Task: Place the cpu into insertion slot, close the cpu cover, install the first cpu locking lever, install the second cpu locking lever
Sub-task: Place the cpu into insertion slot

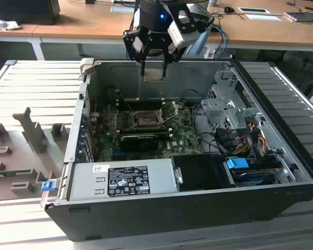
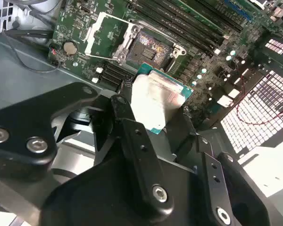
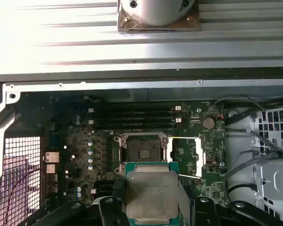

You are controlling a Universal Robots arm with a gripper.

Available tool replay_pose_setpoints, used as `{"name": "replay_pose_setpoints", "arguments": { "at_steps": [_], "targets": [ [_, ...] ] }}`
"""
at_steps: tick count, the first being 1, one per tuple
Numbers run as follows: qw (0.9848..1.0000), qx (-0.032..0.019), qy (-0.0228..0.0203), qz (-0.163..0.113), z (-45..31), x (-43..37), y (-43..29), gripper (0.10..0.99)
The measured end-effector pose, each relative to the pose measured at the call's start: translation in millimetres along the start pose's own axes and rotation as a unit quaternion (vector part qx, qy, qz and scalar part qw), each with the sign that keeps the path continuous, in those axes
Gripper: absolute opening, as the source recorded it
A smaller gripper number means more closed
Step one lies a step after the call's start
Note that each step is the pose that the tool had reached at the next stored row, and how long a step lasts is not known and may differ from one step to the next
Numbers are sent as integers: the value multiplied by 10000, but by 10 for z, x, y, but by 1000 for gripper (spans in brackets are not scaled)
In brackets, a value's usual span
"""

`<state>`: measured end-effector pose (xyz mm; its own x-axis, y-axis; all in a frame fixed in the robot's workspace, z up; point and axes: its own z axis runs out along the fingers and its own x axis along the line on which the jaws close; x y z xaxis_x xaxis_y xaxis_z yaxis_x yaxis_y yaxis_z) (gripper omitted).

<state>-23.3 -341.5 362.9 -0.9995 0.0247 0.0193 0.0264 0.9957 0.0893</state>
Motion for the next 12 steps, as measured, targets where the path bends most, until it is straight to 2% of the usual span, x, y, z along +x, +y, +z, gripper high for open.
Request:
{"name": "replay_pose_setpoints", "arguments": {
  "at_steps": [2, 7, 12],
  "targets": [
    [10000, 0, 0, 7, 0, 0, 0, 533],
    [9992, -7, -35, 391, 24, -1, -2, 533],
    [9990, -6, -39, 440, 47, -1, -5, 533]
  ]
}}
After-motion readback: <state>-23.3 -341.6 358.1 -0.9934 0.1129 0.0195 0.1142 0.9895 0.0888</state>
